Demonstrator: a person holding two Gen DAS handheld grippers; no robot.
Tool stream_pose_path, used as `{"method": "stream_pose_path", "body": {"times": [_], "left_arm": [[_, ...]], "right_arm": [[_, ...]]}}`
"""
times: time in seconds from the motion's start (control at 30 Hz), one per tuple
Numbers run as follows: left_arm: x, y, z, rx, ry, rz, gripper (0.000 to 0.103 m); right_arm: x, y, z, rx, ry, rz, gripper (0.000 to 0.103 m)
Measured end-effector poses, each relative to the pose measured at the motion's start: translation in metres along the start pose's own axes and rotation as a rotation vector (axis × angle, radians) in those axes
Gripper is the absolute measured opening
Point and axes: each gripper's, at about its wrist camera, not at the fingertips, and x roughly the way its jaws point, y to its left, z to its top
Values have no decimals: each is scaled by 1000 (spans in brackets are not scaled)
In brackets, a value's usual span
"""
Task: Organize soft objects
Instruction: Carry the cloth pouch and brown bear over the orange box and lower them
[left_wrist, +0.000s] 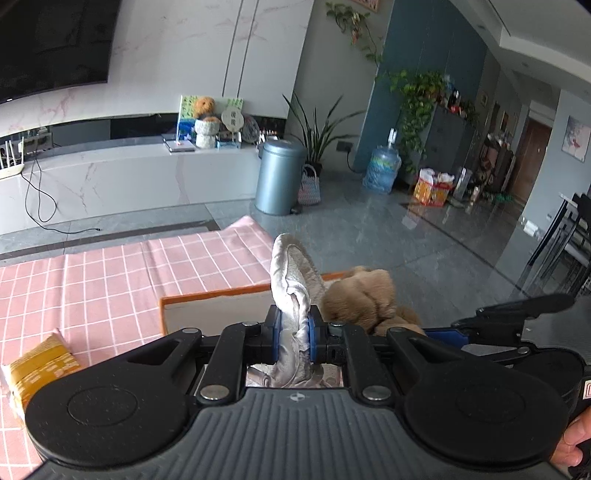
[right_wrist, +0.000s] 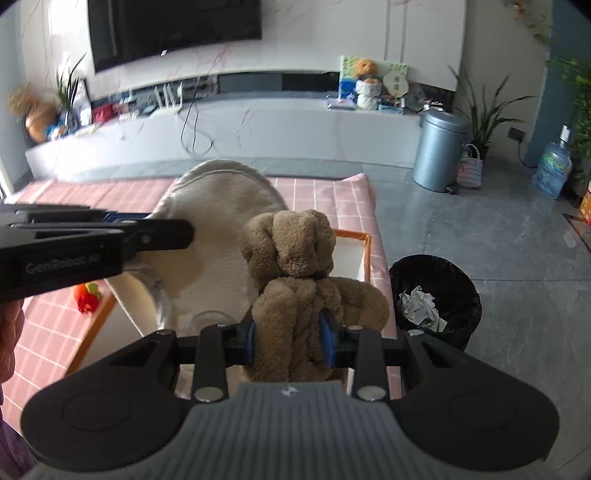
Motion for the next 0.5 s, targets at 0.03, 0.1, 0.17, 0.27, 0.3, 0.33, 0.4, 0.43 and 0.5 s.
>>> {"method": "stream_pose_path", "body": {"times": [0.03,0.1,0.17,0.27,0.3,0.33,0.4,0.43,0.5], "left_arm": [[5,-2,-1,8,12,8,15],[12,-1,-4,13,35,15,15],[18,1,-6,17,57,19,15],[27,4,-9,22,83,15,15],[29,4,-10,24,90,12,15],[31,4,-11,26,97,9,15],[37,5,-13,26,110,-1,15],[39,5,-13,24,121,-4,15],[41,7,-13,7,138,-14,15]], "right_arm": [[5,1,1,-16,15,1,33],[17,5,2,-48,44,-4,33],[28,10,1,-76,68,-12,33],[43,12,1,-96,102,-26,34],[48,13,1,-103,113,-30,35],[51,15,1,-113,122,-38,36],[58,18,2,-137,135,-49,37],[61,19,3,-146,142,-53,37],[66,21,4,-158,158,-58,38]]}}
